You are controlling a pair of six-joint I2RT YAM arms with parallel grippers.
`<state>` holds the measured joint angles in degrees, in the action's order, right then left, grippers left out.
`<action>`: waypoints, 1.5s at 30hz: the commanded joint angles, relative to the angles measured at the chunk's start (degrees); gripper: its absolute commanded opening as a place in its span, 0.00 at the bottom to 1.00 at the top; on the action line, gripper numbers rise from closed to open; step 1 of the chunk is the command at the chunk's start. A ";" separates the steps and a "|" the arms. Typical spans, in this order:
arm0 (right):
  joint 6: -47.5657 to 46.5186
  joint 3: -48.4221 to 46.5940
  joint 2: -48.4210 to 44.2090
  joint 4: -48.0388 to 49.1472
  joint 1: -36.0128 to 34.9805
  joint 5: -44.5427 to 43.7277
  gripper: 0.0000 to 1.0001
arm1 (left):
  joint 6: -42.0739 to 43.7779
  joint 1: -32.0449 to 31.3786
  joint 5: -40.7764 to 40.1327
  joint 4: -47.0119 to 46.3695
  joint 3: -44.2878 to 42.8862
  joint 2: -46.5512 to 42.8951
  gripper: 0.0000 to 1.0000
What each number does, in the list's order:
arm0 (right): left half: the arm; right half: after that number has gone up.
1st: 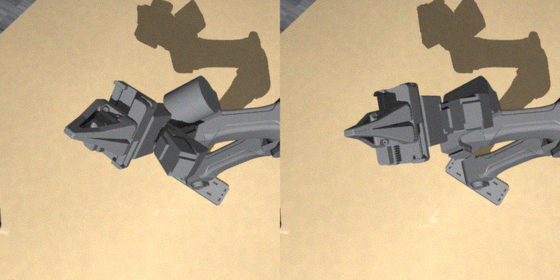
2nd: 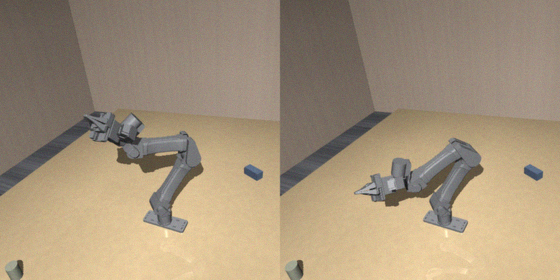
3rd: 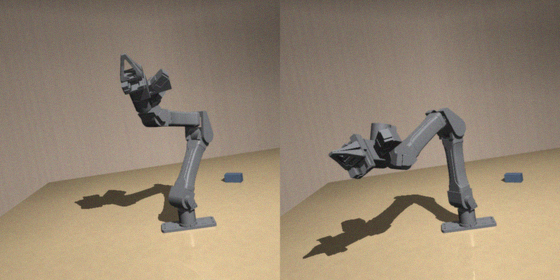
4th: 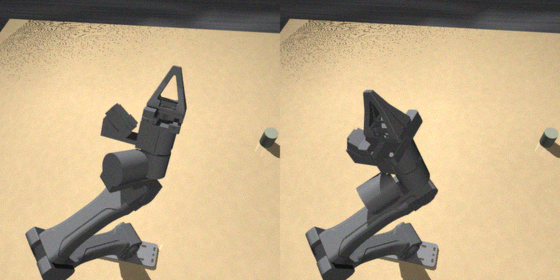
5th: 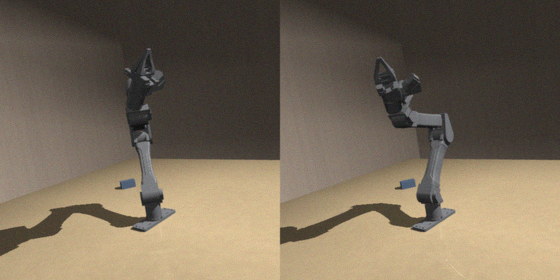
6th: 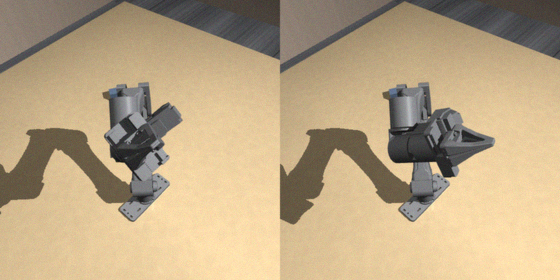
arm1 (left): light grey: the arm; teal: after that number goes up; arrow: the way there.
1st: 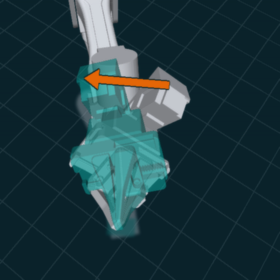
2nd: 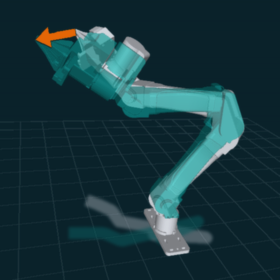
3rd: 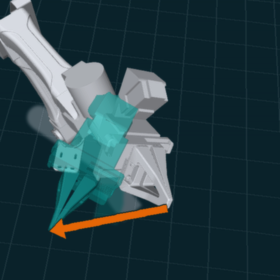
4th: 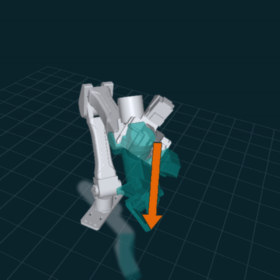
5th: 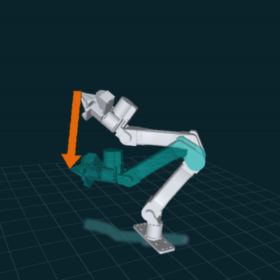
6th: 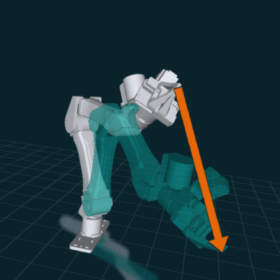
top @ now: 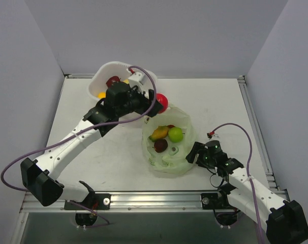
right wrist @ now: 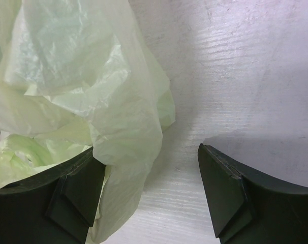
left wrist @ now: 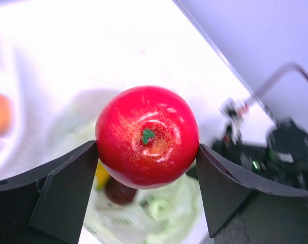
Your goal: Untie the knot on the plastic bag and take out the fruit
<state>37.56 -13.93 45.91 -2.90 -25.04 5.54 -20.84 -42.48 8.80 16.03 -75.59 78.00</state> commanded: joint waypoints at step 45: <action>-0.21 1.45 -1.17 -1.50 0.52 -1.23 0.73 | 5.55 -17.68 -36.21 0.14 13.62 -8.82 0.97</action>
<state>37.50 -13.67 45.47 -2.50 -24.77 5.54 -14.66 -54.02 -18.74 14.04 -64.64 71.64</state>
